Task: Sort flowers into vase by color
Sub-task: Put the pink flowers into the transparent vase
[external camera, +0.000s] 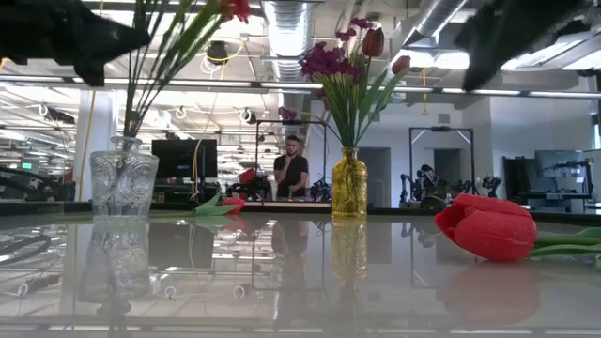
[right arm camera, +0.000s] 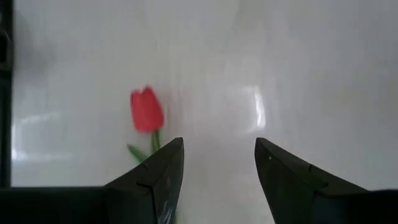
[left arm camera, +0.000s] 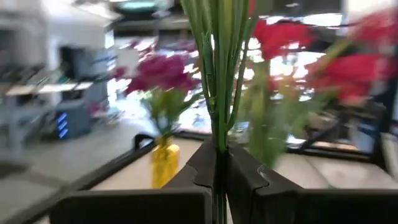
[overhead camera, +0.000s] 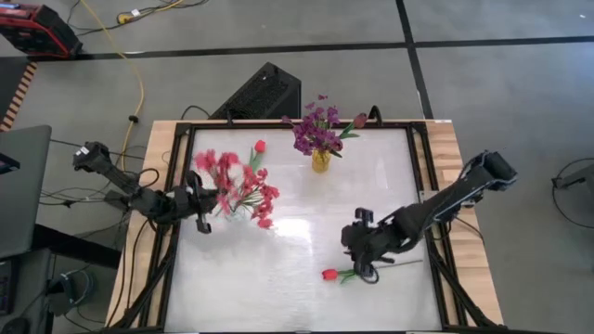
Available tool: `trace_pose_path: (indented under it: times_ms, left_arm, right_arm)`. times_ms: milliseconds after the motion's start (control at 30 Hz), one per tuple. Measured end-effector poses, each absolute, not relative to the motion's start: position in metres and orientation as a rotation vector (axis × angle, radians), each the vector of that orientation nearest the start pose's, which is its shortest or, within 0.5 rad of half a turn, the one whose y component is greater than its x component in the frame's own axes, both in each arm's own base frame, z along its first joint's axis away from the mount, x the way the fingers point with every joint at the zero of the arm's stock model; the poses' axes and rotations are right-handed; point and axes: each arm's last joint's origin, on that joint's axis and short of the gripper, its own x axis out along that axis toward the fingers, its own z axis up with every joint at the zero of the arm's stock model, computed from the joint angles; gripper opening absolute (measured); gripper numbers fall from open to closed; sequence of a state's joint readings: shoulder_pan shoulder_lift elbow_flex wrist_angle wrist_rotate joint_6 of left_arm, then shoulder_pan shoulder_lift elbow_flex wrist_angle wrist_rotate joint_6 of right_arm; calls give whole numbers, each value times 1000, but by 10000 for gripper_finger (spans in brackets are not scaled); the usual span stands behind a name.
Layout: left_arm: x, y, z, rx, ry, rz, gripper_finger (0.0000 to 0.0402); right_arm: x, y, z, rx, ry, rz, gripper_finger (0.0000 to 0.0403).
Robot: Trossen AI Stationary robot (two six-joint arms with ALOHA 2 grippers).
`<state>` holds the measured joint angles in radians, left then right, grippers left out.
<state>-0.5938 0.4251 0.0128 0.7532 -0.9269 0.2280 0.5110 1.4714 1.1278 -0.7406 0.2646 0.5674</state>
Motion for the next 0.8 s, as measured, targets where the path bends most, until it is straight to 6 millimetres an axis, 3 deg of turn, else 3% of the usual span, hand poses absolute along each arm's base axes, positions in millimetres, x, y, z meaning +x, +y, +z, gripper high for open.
trace_pose_path:
  times_ms: [233,500,800]
  left_arm:
    - [105,-42,188,-27,-133,379,64]
    - [105,-43,192,-44,-133,377,125]
    - [109,-45,207,-68,6,379,140]
  right_arm:
    - [275,149,218,143,1168,19,223]
    - [275,155,206,127,1282,79,223]
    - [265,170,198,91,1339,94,223]
